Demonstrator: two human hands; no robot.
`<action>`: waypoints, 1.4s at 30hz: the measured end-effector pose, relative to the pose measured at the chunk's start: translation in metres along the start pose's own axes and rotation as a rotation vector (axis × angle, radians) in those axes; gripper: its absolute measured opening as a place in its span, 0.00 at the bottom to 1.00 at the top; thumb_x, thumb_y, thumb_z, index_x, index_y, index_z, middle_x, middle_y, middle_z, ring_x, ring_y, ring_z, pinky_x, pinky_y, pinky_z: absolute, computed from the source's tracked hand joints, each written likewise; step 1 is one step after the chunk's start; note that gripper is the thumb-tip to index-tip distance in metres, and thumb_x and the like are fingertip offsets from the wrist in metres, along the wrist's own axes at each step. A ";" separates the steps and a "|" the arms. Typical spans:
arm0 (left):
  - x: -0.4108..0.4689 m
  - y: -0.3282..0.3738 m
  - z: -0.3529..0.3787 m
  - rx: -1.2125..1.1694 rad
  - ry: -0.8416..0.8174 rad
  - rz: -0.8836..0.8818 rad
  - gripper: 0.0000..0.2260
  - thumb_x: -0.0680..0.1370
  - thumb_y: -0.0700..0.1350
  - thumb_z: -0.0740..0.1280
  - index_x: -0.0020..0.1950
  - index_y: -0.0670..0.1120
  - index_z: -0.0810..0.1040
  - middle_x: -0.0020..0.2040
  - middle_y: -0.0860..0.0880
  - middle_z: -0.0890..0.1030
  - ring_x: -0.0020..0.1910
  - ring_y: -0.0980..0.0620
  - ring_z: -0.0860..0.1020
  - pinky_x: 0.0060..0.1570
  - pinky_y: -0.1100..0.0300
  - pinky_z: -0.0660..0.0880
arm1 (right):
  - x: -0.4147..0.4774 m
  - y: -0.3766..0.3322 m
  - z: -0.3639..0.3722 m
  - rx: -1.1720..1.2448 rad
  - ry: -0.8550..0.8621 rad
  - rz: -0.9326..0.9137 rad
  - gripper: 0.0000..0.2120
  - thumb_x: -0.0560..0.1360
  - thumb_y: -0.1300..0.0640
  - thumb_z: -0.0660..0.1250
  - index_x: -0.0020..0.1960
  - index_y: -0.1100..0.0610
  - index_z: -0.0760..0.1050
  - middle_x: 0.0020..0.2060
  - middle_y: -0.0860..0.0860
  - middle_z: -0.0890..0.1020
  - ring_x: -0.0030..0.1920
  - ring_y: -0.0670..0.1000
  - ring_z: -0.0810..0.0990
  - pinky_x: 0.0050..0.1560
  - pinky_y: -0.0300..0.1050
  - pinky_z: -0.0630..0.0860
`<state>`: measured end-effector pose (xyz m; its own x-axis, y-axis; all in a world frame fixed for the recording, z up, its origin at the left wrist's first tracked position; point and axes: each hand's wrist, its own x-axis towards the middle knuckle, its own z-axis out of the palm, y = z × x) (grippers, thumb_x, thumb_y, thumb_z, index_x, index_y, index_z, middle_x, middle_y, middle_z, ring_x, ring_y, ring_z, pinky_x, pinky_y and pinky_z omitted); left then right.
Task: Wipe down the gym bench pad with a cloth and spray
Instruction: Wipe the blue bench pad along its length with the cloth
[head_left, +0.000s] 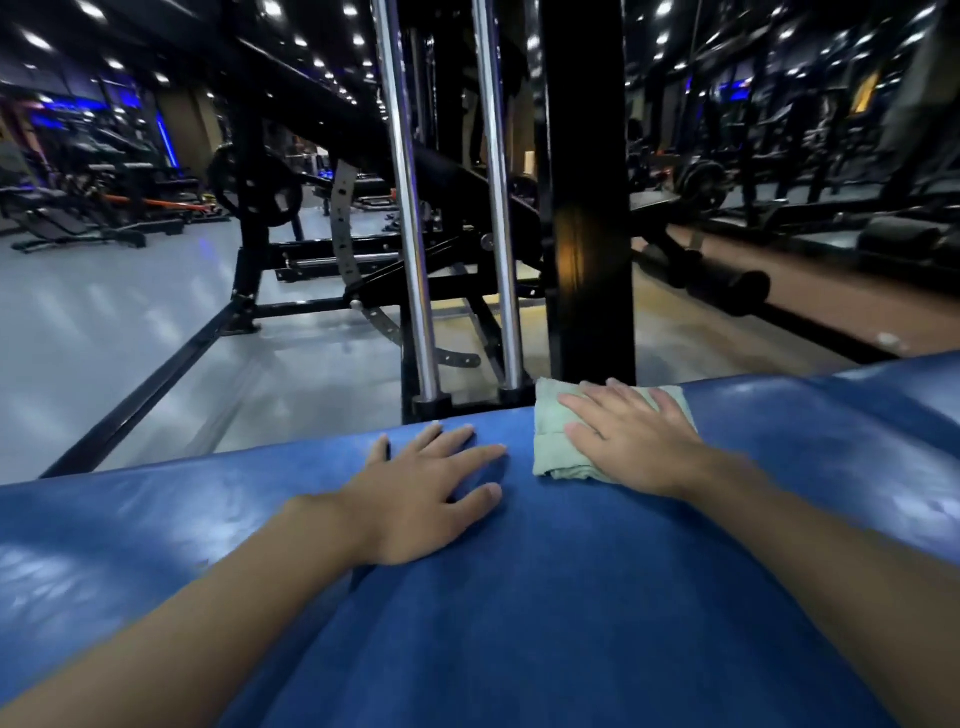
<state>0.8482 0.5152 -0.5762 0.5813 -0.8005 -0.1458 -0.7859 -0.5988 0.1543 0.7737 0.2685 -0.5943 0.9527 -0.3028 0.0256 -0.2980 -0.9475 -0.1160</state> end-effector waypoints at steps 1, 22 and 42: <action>0.008 0.011 0.001 -0.003 0.002 0.029 0.25 0.81 0.65 0.47 0.79 0.66 0.51 0.81 0.58 0.47 0.80 0.55 0.42 0.75 0.37 0.41 | -0.001 0.013 -0.002 -0.012 0.001 0.021 0.25 0.82 0.42 0.42 0.79 0.39 0.49 0.80 0.42 0.49 0.79 0.48 0.45 0.76 0.59 0.41; 0.065 0.114 0.014 0.081 -0.057 0.126 0.35 0.71 0.78 0.50 0.75 0.72 0.44 0.81 0.56 0.45 0.80 0.52 0.39 0.73 0.33 0.38 | -0.028 0.185 -0.022 0.038 0.023 0.401 0.26 0.81 0.39 0.41 0.78 0.39 0.49 0.80 0.45 0.50 0.79 0.52 0.49 0.74 0.62 0.49; 0.034 0.073 0.008 0.037 -0.004 0.097 0.33 0.73 0.75 0.51 0.77 0.68 0.52 0.81 0.60 0.48 0.80 0.54 0.42 0.74 0.34 0.42 | -0.084 0.138 -0.024 -0.115 -0.053 0.376 0.27 0.81 0.36 0.40 0.79 0.38 0.44 0.80 0.46 0.46 0.79 0.54 0.44 0.76 0.59 0.42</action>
<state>0.8091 0.4450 -0.5773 0.5015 -0.8545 -0.1354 -0.8458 -0.5171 0.1313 0.6513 0.1607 -0.5883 0.7766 -0.6281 -0.0491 -0.6287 -0.7776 0.0042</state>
